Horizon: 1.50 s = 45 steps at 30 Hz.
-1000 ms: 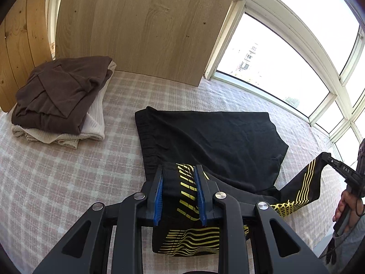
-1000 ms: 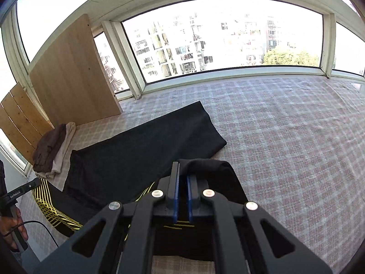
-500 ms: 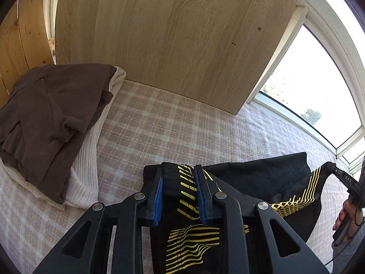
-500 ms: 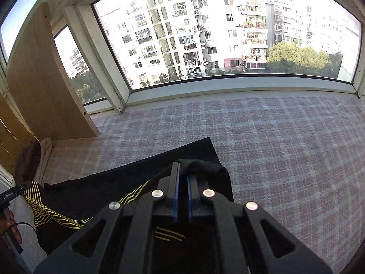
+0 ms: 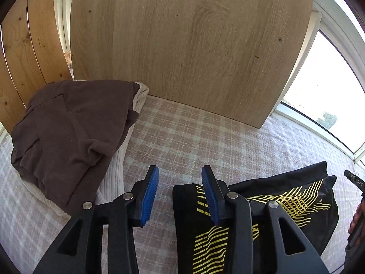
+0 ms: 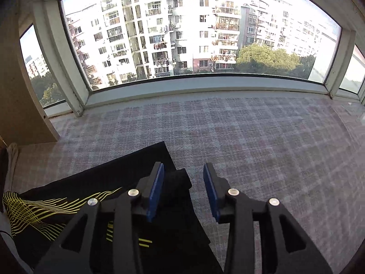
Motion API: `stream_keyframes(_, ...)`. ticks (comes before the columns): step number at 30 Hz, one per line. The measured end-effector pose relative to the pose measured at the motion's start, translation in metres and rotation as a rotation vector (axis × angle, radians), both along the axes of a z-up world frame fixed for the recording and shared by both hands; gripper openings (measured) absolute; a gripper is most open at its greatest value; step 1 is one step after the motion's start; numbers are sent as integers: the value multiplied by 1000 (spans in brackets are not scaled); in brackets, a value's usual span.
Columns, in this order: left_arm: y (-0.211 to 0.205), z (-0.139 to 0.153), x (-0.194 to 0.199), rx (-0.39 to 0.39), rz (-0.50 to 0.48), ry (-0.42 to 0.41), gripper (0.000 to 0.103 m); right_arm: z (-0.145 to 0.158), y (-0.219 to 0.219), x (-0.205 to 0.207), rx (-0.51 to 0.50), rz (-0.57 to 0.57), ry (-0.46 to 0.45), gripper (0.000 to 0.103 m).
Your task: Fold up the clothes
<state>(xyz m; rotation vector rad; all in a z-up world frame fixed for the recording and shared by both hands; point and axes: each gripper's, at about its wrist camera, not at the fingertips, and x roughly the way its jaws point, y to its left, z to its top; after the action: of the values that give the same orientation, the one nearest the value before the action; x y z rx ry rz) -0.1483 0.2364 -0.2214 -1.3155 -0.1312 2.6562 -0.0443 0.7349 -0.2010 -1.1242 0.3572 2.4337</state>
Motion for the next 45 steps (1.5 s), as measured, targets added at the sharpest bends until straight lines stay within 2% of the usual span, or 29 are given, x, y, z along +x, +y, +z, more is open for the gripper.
stream_keyframes(3,10,-1,32,9,-80,5,45,2,-21,24,-71,87,40,40)
stream_keyframes(5,24,-9,54,-7,-146,0,47,-11,-45,31,-82,178,-7,40)
stream_keyframes(7,40,-20,76,-31,-218,-9,48,-30,-67,35,-47,239,-89,40)
stream_keyframes(9,54,-34,95,-74,-286,-26,48,-55,-76,45,-44,212,-198,40)
stream_keyframes(10,57,-40,102,-89,-303,-33,48,-65,-75,57,-75,187,-222,41)
stream_keyframes(12,56,-48,113,-99,-316,-40,50,-64,-71,85,-84,146,-176,41)
stream_keyframes(13,55,-52,116,-100,-314,-50,56,-64,-71,92,-76,148,-191,41)
stream_keyframes(15,51,-59,117,-91,-307,-81,56,-57,-72,96,-58,135,-227,40)
stream_keyframes(17,49,-56,117,-88,-303,-81,54,-37,-79,90,-51,169,-165,40)
stream_keyframes(20,49,-47,113,-91,-293,-65,54,-28,-92,50,-72,254,-131,41)
stream_keyframes(22,49,-39,111,-93,-279,-55,54,-38,-98,13,-105,313,-154,41)
stream_keyframes(25,49,-32,102,-88,-253,-51,54,-52,-106,-37,-62,363,-192,41)
stream_keyframes(28,52,-33,85,-107,-247,-50,55,-62,-98,-70,-37,360,-217,41)
stream_keyframes(31,53,-52,77,-127,-248,-100,55,-62,-82,-88,5,315,-189,41)
stream_keyframes(33,53,-55,82,-135,-260,-82,55,-65,-66,-92,-19,265,-222,41)
stream_keyframes(36,50,-47,83,-123,-252,-75,55,-35,-70,-59,3,318,-103,41)
stream_keyframes(40,49,-31,72,-43,-228,-46,56,-44,-66,-27,-28,302,-152,41)
stream_keyframes(45,69,-29,48,-73,-256,0,59,-68,-41,-21,-64,245,-176,42)
